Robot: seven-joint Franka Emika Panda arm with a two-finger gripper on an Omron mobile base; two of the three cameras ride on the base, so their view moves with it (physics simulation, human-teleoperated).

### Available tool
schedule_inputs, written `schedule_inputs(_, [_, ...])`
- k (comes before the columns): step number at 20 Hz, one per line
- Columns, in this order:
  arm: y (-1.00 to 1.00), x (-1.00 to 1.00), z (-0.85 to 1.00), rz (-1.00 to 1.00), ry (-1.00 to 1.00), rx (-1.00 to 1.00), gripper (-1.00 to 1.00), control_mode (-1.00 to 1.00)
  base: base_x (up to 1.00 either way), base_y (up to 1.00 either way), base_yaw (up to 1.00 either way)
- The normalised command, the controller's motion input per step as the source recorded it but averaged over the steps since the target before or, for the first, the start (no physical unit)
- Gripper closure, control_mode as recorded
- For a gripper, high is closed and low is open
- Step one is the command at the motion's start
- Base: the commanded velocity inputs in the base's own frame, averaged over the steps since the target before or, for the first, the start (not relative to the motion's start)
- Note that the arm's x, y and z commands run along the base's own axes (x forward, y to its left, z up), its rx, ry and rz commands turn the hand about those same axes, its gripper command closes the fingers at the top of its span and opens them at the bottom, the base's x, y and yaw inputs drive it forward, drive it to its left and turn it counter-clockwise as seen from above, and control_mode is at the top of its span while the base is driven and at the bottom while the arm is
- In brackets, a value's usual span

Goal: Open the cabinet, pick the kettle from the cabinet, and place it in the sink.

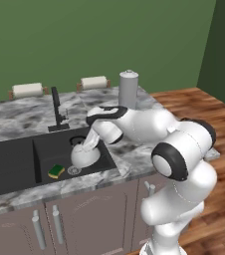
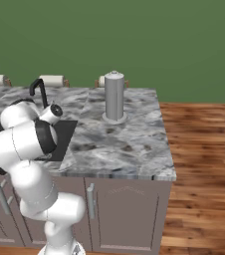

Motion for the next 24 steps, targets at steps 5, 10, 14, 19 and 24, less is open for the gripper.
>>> schedule_inputs(5, [0.16, 0.22, -0.24, -0.01, 0.01, 0.0, 1.0, -1.0, 0.0, 0.0, 0.0])
schedule_inputs(10, [0.1, 0.17, -0.27, -0.02, 0.03, 0.0, 1.0, -1.0, 0.0, 0.0, 0.0])
schedule_inputs(14, [0.08, 0.13, -0.28, -0.01, 0.07, 0.0, 1.0, -1.0, 0.0, 0.0, 0.0])
schedule_inputs(19, [0.06, 0.13, -0.24, -0.01, 0.07, 0.0, 1.0, -1.0, 0.0, 0.0, 0.0])
schedule_inputs(24, [0.02, 0.2, -0.21, 0.0, 0.05, 0.0, 1.0, -1.0, 0.0, 0.0, 0.0])
